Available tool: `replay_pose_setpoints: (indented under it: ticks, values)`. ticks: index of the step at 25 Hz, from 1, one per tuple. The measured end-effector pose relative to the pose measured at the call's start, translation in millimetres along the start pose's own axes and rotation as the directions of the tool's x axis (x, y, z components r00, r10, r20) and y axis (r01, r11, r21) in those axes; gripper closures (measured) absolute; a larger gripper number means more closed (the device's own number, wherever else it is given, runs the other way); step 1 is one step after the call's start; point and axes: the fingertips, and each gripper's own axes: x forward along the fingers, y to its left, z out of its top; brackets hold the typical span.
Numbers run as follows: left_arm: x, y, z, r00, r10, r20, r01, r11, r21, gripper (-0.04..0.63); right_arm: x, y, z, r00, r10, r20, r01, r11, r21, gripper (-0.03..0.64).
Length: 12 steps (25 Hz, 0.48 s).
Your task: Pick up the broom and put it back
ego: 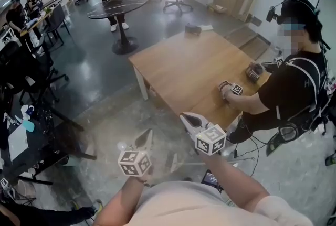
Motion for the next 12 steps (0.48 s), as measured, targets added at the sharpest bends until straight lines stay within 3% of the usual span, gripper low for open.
replay_pose_setpoints:
  ticks: [12]
  values:
    - [-13, -11, 5, 1.000, 0.007, 0.010, -0.007, 1.000, 0.007, 0.591, -9, 12, 8, 1.000, 0.009, 0.014, -0.010, 1.000, 0.012, 0.615]
